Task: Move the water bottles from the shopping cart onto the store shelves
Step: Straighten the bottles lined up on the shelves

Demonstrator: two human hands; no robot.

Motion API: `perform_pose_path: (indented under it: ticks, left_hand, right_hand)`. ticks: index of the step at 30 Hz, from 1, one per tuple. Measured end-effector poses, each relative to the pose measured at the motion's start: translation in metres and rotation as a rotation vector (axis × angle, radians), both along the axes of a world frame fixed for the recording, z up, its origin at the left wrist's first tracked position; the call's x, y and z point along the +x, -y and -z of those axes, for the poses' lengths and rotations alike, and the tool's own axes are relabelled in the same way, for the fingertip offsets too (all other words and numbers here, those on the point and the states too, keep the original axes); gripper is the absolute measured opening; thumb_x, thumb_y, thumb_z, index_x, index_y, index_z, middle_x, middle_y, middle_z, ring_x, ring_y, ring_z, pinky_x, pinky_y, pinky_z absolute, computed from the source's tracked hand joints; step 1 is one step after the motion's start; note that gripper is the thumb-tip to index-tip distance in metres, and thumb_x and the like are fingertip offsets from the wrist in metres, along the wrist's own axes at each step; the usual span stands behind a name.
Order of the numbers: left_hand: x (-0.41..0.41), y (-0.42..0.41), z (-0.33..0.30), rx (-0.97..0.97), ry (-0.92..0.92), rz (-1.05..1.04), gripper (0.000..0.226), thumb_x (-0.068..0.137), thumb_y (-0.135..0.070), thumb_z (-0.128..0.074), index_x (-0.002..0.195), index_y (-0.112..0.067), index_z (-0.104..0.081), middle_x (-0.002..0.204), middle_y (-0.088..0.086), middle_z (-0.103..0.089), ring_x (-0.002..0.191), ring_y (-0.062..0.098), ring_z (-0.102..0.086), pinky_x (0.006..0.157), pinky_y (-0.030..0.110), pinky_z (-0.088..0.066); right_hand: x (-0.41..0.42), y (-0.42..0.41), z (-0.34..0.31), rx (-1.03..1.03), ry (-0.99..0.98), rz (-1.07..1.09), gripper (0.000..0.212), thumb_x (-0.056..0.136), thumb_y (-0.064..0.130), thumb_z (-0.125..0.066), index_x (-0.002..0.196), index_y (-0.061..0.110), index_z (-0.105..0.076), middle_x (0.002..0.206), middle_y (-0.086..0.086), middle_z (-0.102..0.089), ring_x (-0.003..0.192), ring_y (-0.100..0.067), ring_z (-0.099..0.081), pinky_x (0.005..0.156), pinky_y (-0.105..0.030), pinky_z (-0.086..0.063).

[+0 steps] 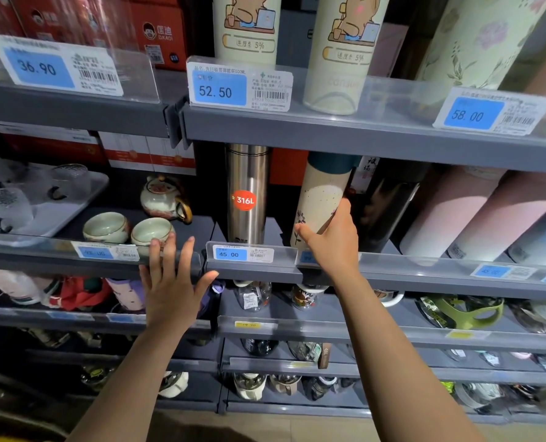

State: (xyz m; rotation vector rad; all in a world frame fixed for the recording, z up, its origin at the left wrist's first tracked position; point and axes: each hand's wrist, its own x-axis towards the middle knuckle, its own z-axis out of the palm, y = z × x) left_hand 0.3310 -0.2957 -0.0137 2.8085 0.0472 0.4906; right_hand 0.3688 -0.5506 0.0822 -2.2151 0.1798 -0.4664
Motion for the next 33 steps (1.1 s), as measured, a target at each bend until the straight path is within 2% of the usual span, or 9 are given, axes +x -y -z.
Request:
perform_pose_path:
  ticks: [11, 13, 15, 19, 23, 25, 27, 30, 33]
  left_hand:
    - [-0.004, 0.001, -0.008, -0.077, -0.011, -0.007, 0.088, 0.087, -0.074, -0.011, 0.148, -0.014, -0.029, 0.154, 0.019, -0.027, 0.144, 0.039, -0.014, 0.112, 0.059, -0.021]
    - [-0.013, 0.016, -0.016, -0.079, 0.087, 0.006, 0.077, 0.091, -0.063, -0.023, 0.147, -0.010, -0.033, 0.153, 0.020, -0.028, 0.143, 0.038, -0.018, 0.113, 0.057, -0.023]
    - [-0.021, 0.039, -0.023, -0.054, 0.183, 0.079, 0.068, 0.092, -0.051, -0.033, 0.146, -0.010, -0.035, 0.153, 0.018, -0.029, 0.143, 0.035, -0.021, 0.113, 0.055, -0.022]
    - [-0.019, 0.091, -0.027, -0.014, 0.281, 0.259, 0.062, 0.090, -0.042, -0.042, 0.144, -0.012, -0.039, 0.152, 0.015, -0.034, 0.141, 0.033, -0.028, 0.113, 0.054, -0.024]
    - [-0.011, 0.124, -0.012, 0.019, 0.321, 0.290, 0.059, 0.089, -0.037, -0.048, 0.142, -0.011, -0.043, 0.149, 0.014, -0.039, 0.141, 0.034, -0.031, 0.114, 0.058, -0.021]
    - [-0.005, 0.132, -0.007, 0.012, 0.345, 0.248, 0.058, 0.085, -0.028, -0.064, 0.137, -0.009, -0.048, 0.143, 0.017, -0.047, 0.136, 0.039, -0.036, 0.109, 0.064, -0.025]
    - [0.000, 0.134, -0.005, 0.000, 0.344, 0.209, 0.065, 0.075, -0.019, -0.079, 0.132, -0.007, -0.051, 0.135, 0.019, -0.053, 0.131, 0.041, -0.039, 0.104, 0.068, -0.029]
    - [0.001, 0.132, -0.001, 0.022, 0.419, 0.237, 0.056, 0.086, -0.031, -0.063, 0.134, -0.007, -0.046, 0.138, 0.017, -0.048, 0.133, 0.038, -0.034, 0.111, 0.061, -0.022]
    - [0.000, 0.132, -0.001, 0.022, 0.474, 0.277, 0.055, 0.089, -0.036, -0.048, 0.135, -0.007, -0.041, 0.139, 0.015, -0.042, 0.134, 0.038, -0.032, 0.115, 0.054, -0.015]
  right_hand:
    - [-0.005, 0.000, 0.002, -0.025, 0.008, -0.023, 0.071, 0.073, 0.038, -0.080, 0.122, 0.016, -0.035, 0.123, -0.005, -0.053, 0.109, -0.024, -0.054, 0.077, -0.030, -0.043]
    - [-0.013, 0.002, 0.004, -0.009, 0.032, -0.026, 0.083, 0.071, 0.045, -0.080, 0.133, 0.016, -0.033, 0.127, -0.004, -0.052, 0.115, -0.023, -0.052, 0.085, -0.035, -0.049]
    - [-0.031, 0.008, 0.006, 0.032, 0.130, 0.001, 0.088, 0.075, 0.042, -0.078, 0.144, 0.015, -0.030, 0.133, -0.004, -0.050, 0.123, -0.019, -0.046, 0.099, -0.035, -0.044]
    - [-0.066, 0.039, 0.012, 0.052, 0.327, 0.162, 0.059, 0.084, 0.025, -0.073, 0.135, 0.010, -0.047, 0.126, -0.002, -0.052, 0.118, -0.016, -0.048, 0.099, -0.032, -0.041]
    - [-0.066, 0.083, 0.003, 0.168, 0.246, 0.190, 0.066, 0.082, 0.022, -0.075, 0.138, 0.012, -0.042, 0.130, 0.000, -0.048, 0.124, -0.015, -0.046, 0.102, -0.027, -0.037]
    - [-0.056, 0.098, -0.006, 0.192, 0.175, 0.109, 0.078, 0.079, 0.024, -0.078, 0.144, 0.014, -0.035, 0.139, 0.000, -0.042, 0.130, -0.012, -0.040, 0.105, -0.024, -0.032]
    - [-0.042, 0.106, -0.011, 0.202, 0.098, 0.048, 0.090, 0.078, 0.025, -0.079, 0.149, 0.016, -0.025, 0.150, -0.002, -0.034, 0.137, -0.013, -0.034, 0.111, -0.028, -0.029]
    - [-0.022, 0.104, -0.010, 0.241, 0.016, 0.006, 0.098, 0.078, 0.021, -0.079, 0.151, 0.012, -0.015, 0.155, -0.006, -0.029, 0.141, -0.019, -0.029, 0.114, -0.029, -0.025]
    - [-0.014, 0.096, -0.004, 0.257, -0.030, 0.045, 0.095, 0.080, 0.023, -0.076, 0.152, 0.016, -0.015, 0.147, -0.009, -0.042, 0.126, -0.022, -0.045, 0.110, -0.037, -0.036]
